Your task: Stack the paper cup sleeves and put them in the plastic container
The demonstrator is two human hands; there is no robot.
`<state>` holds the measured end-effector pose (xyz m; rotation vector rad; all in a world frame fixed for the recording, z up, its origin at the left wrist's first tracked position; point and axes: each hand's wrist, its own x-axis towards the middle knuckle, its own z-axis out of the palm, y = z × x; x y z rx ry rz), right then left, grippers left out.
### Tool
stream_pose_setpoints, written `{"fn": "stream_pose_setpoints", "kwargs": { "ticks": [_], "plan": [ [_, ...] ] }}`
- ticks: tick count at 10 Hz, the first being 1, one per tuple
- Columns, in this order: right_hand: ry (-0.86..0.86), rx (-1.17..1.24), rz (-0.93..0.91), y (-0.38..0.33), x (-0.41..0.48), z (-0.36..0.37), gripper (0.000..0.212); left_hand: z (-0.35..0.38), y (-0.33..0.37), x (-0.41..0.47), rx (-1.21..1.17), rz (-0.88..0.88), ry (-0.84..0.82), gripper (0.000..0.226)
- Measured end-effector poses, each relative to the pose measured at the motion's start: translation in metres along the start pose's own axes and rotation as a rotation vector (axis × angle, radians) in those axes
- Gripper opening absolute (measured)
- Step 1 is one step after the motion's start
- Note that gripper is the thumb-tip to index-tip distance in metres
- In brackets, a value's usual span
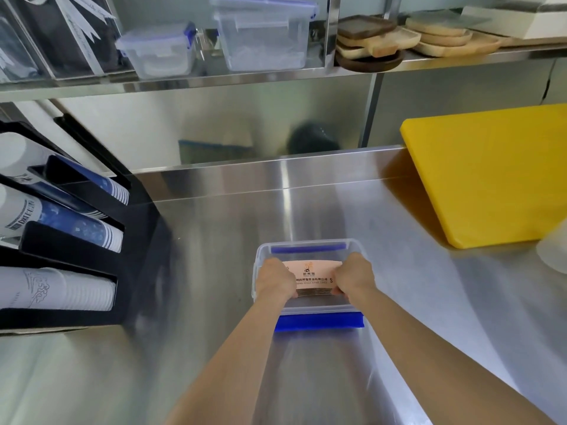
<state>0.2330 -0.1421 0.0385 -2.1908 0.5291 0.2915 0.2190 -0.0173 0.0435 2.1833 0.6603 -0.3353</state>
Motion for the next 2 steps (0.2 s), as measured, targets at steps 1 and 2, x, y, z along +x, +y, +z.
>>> {"fn": "stream_pose_setpoints", "kwargs": {
  "ticks": [1,2],
  "plan": [
    [0.012,0.029,0.008,-0.002,-0.003,-0.003,0.016,-0.004,0.001,-0.001,-0.036,-0.003,0.038,0.032],
    [0.097,0.009,-0.088,-0.01,-0.007,-0.016,0.012,-0.019,0.005,-0.007,-0.016,0.031,0.079,0.036]
  ]
}}
